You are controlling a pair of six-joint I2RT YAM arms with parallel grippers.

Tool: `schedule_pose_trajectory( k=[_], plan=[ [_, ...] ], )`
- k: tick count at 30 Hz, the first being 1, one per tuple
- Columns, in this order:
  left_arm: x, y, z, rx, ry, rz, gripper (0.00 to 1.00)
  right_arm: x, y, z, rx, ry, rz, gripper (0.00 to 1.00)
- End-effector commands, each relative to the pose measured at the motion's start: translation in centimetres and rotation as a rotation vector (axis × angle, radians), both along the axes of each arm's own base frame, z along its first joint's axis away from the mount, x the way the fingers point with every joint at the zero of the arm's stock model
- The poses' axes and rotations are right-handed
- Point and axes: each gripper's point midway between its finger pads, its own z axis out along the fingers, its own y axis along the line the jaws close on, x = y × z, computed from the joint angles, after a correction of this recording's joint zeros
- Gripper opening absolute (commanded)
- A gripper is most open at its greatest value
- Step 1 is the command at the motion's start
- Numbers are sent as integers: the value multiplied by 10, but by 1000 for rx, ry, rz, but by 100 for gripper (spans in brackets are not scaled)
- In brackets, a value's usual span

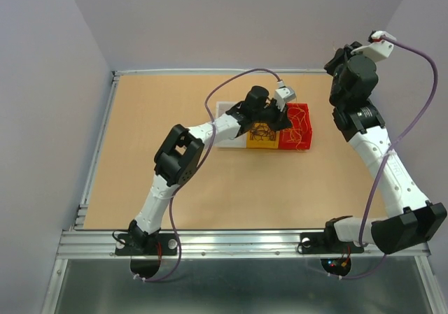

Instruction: Untangle the cables

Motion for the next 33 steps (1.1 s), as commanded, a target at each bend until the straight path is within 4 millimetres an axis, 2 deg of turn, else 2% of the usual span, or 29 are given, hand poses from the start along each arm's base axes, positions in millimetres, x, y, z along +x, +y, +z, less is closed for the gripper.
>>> schedule_pose_trajectory(
  k=[1, 2, 3, 4, 5, 6, 9, 11, 15, 17, 19, 21, 22, 23, 25, 26, 28, 29, 31, 32, 33],
  plan=[
    [-29, 6, 104, -185, -76, -55, 0, -23, -12, -4, 18, -26, -28, 1],
    [-35, 9, 120, -207, -89, -59, 0, -24, -13, -21, 14, 3, -29, 0],
    [-40, 12, 120, -215, -73, -68, 0, -28, -14, -26, 17, 9, -33, 1],
    [-45, 15, 131, -231, -80, -74, 0, -36, -17, -27, 28, 1, -39, 1],
    [-47, 16, 134, -238, -84, -74, 0, -38, -18, -41, 24, 24, -44, 1],
    [-48, 17, 130, -233, -77, -70, 0, -42, -20, -43, 29, 25, -48, 0],
    [-45, 17, 129, -228, -95, -58, 0, -53, -22, -45, 41, 12, -44, 0],
    [-44, 16, 125, -225, -86, -55, 0, -59, -23, -38, 40, -5, -39, 1],
    [-49, 16, 133, -249, -73, -70, 0, -71, -28, -32, 35, -22, -50, 0],
    [-49, 15, 137, -258, -79, -66, 0, -72, -29, -36, 33, -12, -55, 1],
    [-41, 14, 143, -265, -97, -35, 0, -73, -29, -40, 38, -9, -57, 1],
    [-29, 10, 140, -247, -117, -5, 0, -70, -28, -50, 45, 10, -57, 0],
    [-21, 7, 125, -220, -110, 11, 0, -68, -28, -56, 47, 20, -57, 0],
    [-12, 5, 126, -199, -135, 30, 0, -66, -27, -59, 46, 28, -58, 1],
    [-1, 2, 110, -155, -144, 55, 0, -62, -26, -66, 47, 44, -58, 1],
    [6, 0, 88, -113, -127, 67, 0, -61, -25, -70, 48, 52, -58, 1],
    [18, -4, 77, -83, -147, 91, 0, -57, -25, -77, 47, 68, -60, 1],
    [24, -8, 58, -51, -123, 105, 0, -57, -25, -81, 48, 76, -64, 1],
    [31, -9, 37, -7, -118, 112, 0, -55, -25, -88, 47, 88, -67, 1],
    [33, -9, 13, 38, -86, 117, 0, -54, -25, -91, 46, 95, -68, 1],
    [36, -8, 4, 57, -78, 130, 0, -52, -25, -95, 42, 104, -66, 1]
  ],
)
